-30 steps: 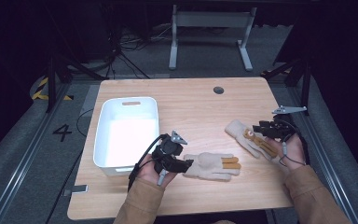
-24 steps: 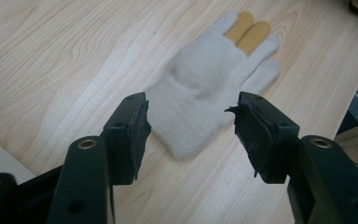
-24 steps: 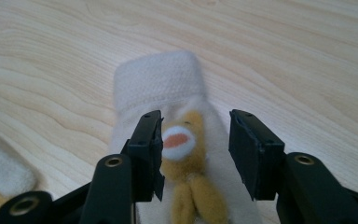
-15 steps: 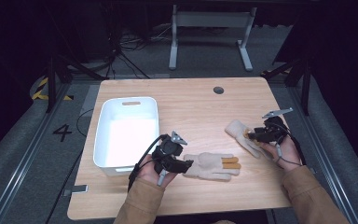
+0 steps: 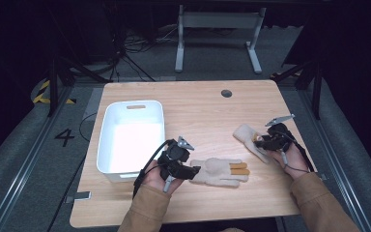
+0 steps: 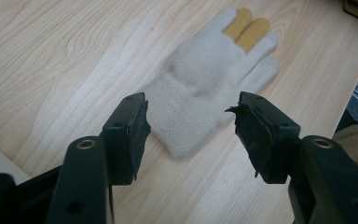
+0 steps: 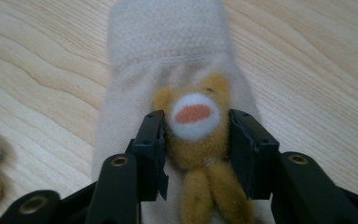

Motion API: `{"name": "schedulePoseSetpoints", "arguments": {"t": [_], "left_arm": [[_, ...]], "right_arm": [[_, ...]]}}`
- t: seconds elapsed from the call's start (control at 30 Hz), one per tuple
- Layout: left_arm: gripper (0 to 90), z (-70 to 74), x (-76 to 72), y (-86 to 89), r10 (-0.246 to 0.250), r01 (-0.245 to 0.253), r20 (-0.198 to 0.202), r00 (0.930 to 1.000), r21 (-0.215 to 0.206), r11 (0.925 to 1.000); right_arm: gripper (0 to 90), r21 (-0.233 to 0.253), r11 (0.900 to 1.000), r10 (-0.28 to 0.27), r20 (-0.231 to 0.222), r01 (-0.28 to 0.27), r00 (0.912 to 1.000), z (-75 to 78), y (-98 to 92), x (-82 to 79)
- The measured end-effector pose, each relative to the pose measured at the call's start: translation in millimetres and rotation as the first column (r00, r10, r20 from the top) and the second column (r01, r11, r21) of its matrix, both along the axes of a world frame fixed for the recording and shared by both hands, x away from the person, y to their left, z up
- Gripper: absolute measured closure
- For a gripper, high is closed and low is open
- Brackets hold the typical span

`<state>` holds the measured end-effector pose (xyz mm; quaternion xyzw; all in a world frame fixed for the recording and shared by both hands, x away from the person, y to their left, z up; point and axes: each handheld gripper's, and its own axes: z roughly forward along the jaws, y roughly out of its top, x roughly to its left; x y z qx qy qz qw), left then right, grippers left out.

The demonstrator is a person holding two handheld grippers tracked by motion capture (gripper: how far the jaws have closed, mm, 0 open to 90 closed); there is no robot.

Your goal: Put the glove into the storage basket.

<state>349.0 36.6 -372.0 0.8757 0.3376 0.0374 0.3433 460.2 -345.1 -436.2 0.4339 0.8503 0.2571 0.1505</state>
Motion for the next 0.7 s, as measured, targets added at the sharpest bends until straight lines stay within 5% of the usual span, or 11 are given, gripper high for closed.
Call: {"name": "schedulePoseSetpoints", "arguments": {"t": [0.37,0.7], "left_arm": [[44.1,-0.3,-0.1,0.0,0.003,-0.003,0.003,1.0000,0.001,1.0000],[44.1,0.3,-0.4,0.9,0.006,-0.006,0.004,1.0000,-0.004,1.0000]], "right_arm": [[69.0,-0.014,1.000,0.027,0.023,-0.027,0.9994,4.6,0.0,-2.3],[69.3,0.037,0.999,0.031,0.063,-0.033,0.9976,25.0,-5.4,-8.2]]}}
